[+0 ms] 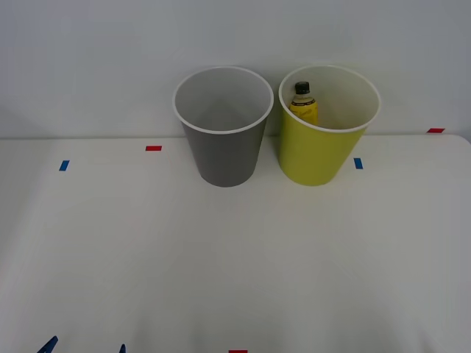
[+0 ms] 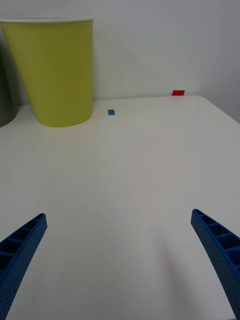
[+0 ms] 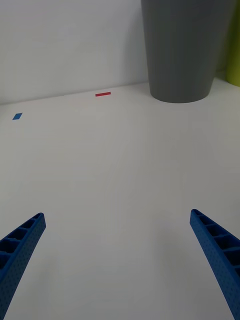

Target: Put cans in the gray bin and PET bottles in the light green bin.

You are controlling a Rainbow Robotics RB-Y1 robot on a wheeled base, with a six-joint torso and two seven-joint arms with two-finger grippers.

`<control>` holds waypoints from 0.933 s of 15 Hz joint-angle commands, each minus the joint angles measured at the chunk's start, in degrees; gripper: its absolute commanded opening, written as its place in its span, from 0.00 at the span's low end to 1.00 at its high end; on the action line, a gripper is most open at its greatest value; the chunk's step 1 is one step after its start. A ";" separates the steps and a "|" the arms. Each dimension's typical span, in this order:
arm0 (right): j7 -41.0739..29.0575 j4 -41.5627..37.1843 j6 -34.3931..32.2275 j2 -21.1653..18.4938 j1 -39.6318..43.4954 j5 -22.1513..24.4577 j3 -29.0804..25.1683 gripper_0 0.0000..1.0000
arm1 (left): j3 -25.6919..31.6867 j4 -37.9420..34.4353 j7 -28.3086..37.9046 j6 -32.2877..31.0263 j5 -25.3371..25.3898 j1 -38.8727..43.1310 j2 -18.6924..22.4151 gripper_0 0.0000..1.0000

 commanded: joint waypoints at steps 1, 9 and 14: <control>-0.01 -0.01 0.01 0.00 0.00 -0.03 0.00 1.00 | 0.00 0.00 0.00 0.00 0.00 0.00 0.00 1.00; -0.01 -0.01 0.01 0.00 0.00 -0.03 0.00 1.00 | 0.00 0.00 0.00 0.00 0.00 0.00 0.00 1.00; -0.01 -0.01 0.01 0.00 0.00 -0.03 0.00 1.00 | 0.00 0.00 0.00 0.00 0.00 0.00 0.00 1.00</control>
